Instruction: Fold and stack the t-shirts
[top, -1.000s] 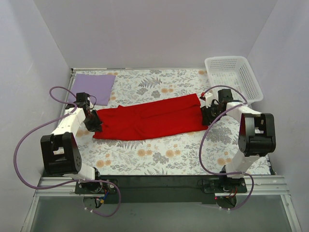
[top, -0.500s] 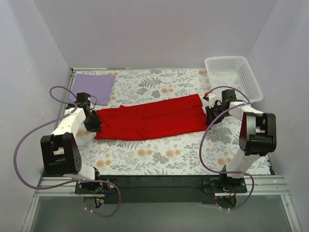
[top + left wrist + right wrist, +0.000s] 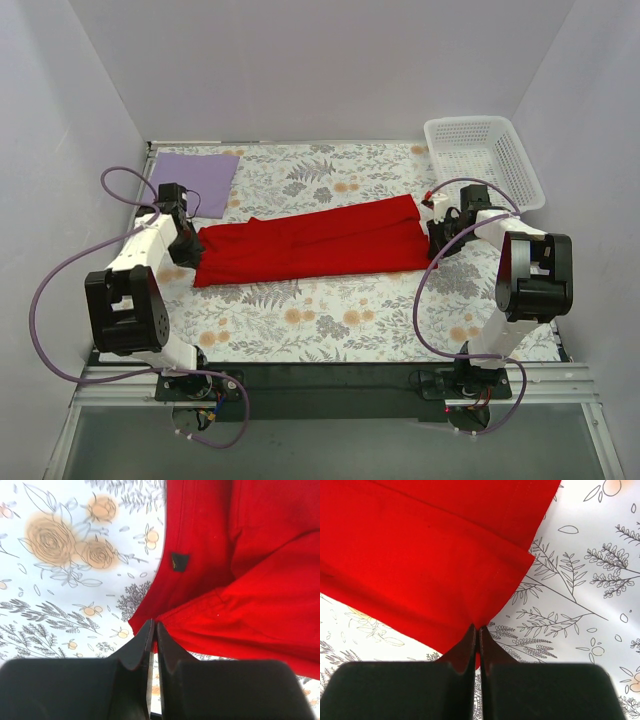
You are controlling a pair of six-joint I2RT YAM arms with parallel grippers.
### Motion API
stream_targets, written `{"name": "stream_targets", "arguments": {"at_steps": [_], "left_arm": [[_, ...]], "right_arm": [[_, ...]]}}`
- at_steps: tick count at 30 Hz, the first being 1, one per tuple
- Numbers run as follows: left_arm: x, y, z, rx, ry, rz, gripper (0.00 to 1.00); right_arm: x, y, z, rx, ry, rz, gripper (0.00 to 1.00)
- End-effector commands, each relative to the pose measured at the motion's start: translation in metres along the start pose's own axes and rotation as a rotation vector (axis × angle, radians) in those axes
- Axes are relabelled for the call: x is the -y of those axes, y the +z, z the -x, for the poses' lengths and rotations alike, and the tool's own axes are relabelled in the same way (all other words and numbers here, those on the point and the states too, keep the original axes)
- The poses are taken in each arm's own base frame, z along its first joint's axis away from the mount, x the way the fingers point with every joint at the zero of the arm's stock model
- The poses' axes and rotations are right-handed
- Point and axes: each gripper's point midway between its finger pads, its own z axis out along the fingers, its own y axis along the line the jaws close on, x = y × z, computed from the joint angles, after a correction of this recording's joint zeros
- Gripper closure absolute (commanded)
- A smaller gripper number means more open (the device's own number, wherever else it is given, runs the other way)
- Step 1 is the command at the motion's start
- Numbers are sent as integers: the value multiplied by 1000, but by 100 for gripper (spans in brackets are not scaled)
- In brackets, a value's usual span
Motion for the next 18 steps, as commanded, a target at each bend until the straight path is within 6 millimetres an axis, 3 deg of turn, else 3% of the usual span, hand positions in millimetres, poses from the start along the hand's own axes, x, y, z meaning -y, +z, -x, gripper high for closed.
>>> {"name": "stream_targets", "arguments": {"at_steps": [1, 3, 4, 8, 14, 18], "left_arm": [[-7, -14, 32, 102, 5, 53, 96], [-1, -20, 38, 116, 3, 24, 86], [1, -26, 41, 139, -1, 8, 75], [12, -37, 38, 168, -5, -75, 62], [15, -33, 1, 76, -26, -121, 63], [12, -35, 2, 35, -39, -89, 67]], "right_arm": [[12, -6, 5, -2, -23, -37, 99], [11, -7, 5, -1, -23, -35, 99], [11, -6, 5, -2, -22, -31, 99], [8, -6, 6, 5, -21, -15, 99], [6, -3, 5, -1, -19, 2, 99], [5, -3, 4, -7, -20, 9, 99]]}}
